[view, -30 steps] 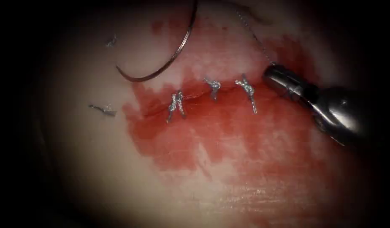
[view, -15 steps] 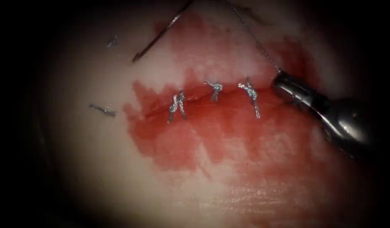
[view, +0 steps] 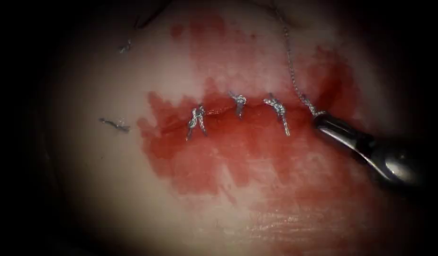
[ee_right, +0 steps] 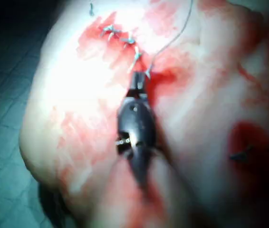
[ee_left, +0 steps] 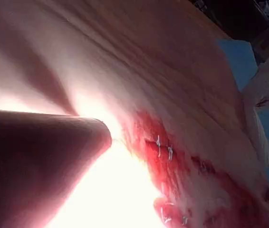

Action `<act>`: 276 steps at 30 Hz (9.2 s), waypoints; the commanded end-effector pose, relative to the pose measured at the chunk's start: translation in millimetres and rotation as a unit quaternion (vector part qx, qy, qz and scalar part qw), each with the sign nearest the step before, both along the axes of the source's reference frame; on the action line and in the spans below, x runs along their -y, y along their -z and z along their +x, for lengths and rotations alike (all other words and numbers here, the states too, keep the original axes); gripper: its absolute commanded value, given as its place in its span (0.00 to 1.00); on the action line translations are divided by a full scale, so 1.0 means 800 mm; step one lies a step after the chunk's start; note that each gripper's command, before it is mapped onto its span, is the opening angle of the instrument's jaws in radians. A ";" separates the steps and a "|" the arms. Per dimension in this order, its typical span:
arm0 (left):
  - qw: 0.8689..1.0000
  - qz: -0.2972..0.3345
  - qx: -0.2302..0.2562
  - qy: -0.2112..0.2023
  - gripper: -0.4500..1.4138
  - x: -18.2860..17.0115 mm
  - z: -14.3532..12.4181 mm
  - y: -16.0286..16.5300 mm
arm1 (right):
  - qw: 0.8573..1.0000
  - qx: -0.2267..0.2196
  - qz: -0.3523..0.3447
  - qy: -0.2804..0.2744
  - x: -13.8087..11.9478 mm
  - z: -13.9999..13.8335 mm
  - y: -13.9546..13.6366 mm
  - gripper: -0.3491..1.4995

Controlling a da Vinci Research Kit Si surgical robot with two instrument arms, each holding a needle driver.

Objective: Wound Closure

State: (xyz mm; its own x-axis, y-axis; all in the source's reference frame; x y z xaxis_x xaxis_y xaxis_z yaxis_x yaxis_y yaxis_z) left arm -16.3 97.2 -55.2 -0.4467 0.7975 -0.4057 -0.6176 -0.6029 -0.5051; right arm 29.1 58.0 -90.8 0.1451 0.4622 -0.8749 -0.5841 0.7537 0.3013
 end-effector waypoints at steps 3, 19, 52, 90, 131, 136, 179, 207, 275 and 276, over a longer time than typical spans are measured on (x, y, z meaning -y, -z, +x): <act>1.000 -0.007 0.003 0.019 0.05 -0.0025 0.0000 0.0011 | 1.000 -0.006 -0.002 0.002 0.0002 0.0009 -0.0006 0.00; 0.996 -0.049 0.025 0.066 0.05 -0.0091 0.0034 0.0018 | 1.000 -0.010 -0.016 0.017 0.0021 0.0009 -0.0005 0.00; 0.993 -0.037 0.106 0.046 0.05 -0.0041 0.0008 0.0053 | 0.999 -0.022 -0.013 0.025 -0.0006 0.0006 -0.0007 0.68; 0.990 -0.029 0.140 -0.013 0.05 0.0192 -0.0069 0.0103 | 0.979 -0.143 0.030 0.139 -0.0165 0.0048 0.0022 0.00; 0.992 0.007 0.119 -0.034 0.05 0.0167 -0.0124 -0.0020 | 0.771 -0.216 -0.094 0.592 -0.0166 0.0067 0.0000 0.42; 0.992 0.008 0.119 -0.037 0.05 0.0169 -0.0122 -0.0019 | 0.746 -0.204 -0.100 0.626 -0.0153 0.0069 -0.0012 0.62; 0.991 0.008 0.121 -0.048 0.05 0.0193 -0.0114 -0.0009 | 0.720 -0.139 -0.125 0.668 -0.0155 0.0059 -0.0031 0.00; 0.987 0.024 0.123 -0.098 0.05 0.0403 -0.0157 0.0066 | 0.762 -0.136 -0.105 0.625 -0.0216 0.0088 -0.0028 0.00; 0.989 -0.090 0.014 -0.115 0.05 0.0359 -0.0073 0.0181 | 0.955 -0.040 -0.023 0.294 -0.0176 -0.0027 0.0108 0.48; 0.989 -0.094 0.009 -0.117 0.05 0.0356 -0.0072 0.0182 | 0.954 -0.042 -0.023 0.294 -0.0180 -0.0023 0.0114 0.22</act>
State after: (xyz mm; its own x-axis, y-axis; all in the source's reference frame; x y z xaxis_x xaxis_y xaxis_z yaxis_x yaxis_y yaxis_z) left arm -21.4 68.3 -70.2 -0.5989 0.5857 -0.5462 -0.4414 -0.8105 -0.3851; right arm 25.9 72.0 -99.7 0.3033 0.2856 -0.9091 -0.0374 0.9569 0.2881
